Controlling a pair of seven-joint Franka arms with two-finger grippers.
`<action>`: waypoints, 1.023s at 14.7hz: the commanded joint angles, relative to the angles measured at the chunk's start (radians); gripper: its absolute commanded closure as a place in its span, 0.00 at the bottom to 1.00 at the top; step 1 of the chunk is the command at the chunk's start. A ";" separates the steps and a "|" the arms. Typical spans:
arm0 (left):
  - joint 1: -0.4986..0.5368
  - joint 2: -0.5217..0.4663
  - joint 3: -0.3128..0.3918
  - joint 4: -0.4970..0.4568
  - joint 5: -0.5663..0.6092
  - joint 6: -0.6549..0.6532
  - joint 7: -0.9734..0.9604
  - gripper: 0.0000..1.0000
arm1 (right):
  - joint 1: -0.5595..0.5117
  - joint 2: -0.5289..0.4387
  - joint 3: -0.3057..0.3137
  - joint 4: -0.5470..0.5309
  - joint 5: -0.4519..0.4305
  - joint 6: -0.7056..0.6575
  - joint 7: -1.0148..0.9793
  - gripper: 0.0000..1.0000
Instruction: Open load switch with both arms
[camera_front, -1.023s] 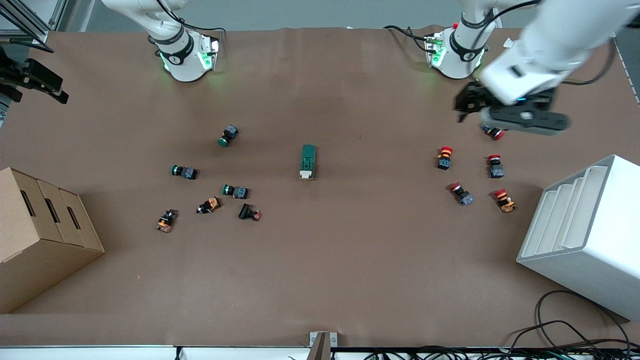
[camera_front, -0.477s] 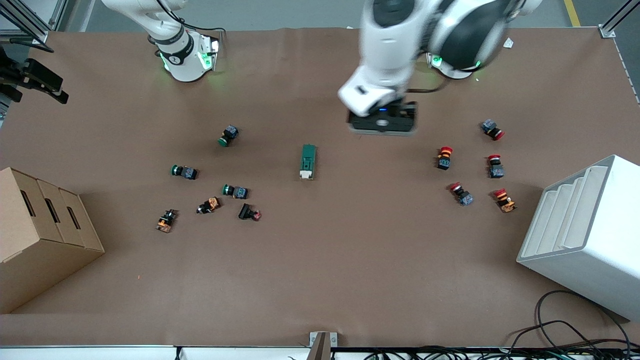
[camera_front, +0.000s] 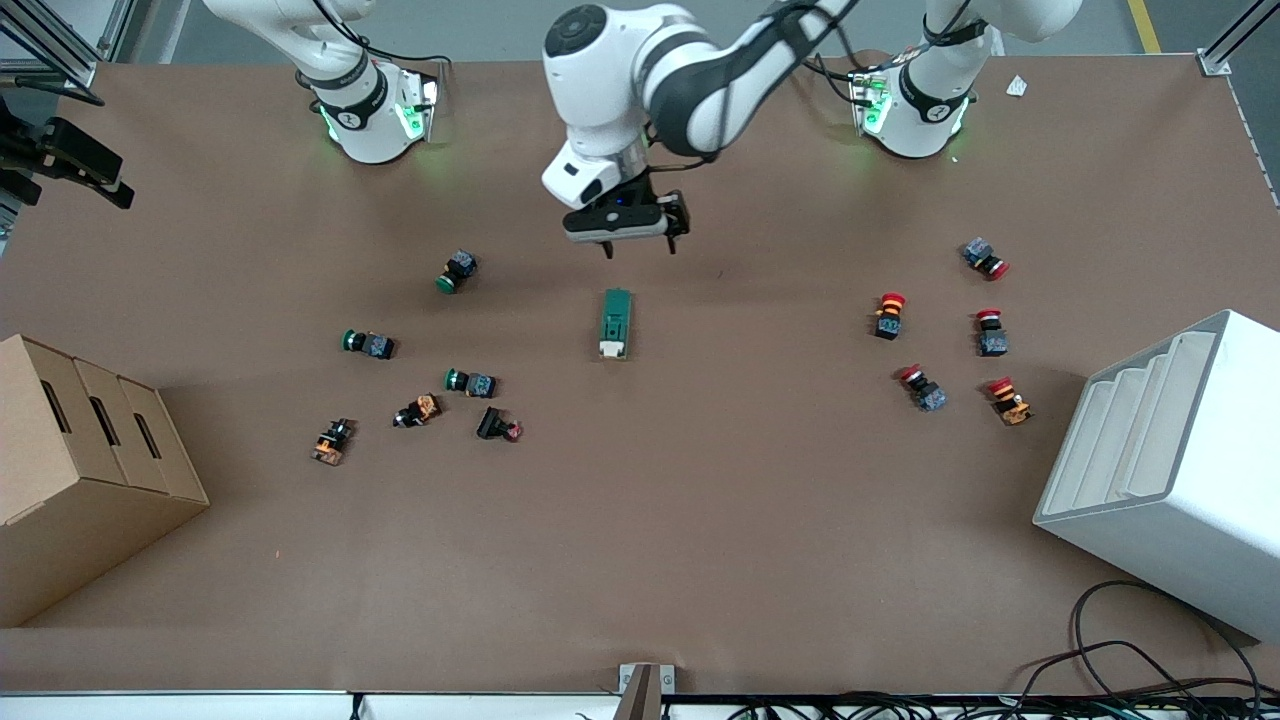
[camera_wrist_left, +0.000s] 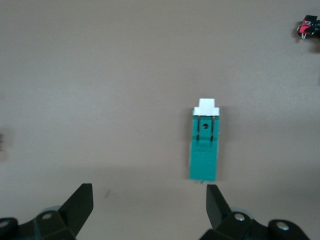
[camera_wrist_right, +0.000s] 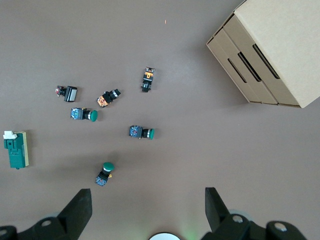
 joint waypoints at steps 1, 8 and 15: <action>-0.064 0.071 0.005 0.005 0.132 0.050 -0.151 0.00 | -0.004 0.007 -0.005 0.005 0.003 -0.027 -0.007 0.00; -0.185 0.210 0.000 -0.053 0.637 0.113 -0.691 0.01 | -0.008 0.159 -0.008 0.011 -0.002 -0.013 0.014 0.00; -0.202 0.279 0.002 -0.156 1.109 0.119 -1.101 0.01 | 0.159 0.257 -0.002 -0.003 0.029 0.058 0.540 0.00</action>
